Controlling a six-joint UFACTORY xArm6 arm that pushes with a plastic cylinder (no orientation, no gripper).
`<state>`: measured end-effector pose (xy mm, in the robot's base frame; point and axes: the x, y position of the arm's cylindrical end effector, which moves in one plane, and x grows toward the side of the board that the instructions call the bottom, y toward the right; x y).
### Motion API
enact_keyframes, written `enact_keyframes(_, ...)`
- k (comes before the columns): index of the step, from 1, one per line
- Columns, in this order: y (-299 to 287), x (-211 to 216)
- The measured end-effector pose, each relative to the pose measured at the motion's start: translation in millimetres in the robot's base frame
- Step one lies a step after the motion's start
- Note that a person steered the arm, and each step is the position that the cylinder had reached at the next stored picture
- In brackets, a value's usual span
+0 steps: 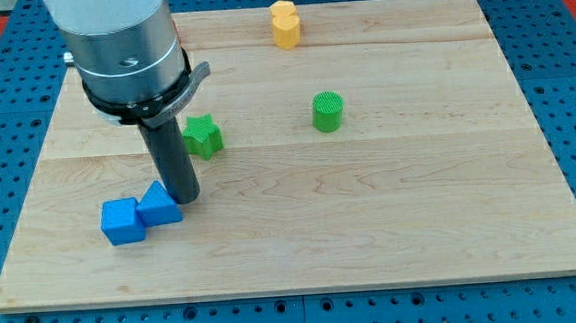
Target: Slide the green star below the green circle
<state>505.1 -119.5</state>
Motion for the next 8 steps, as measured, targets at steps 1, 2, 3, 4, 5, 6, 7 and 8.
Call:
enact_keyframes(1,-1.2,3.6)
enact_keyframes(2,-1.2,10.2)
enact_keyframes(3,2.7,-4.2)
enact_keyframes(4,-8.2,-43.5)
enact_keyframes(5,-32.2,-82.3)
enact_keyframes(6,-46.4,-94.7)
enact_keyframes(7,-14.5,-94.7)
enact_keyframes(8,19.0,-78.8)
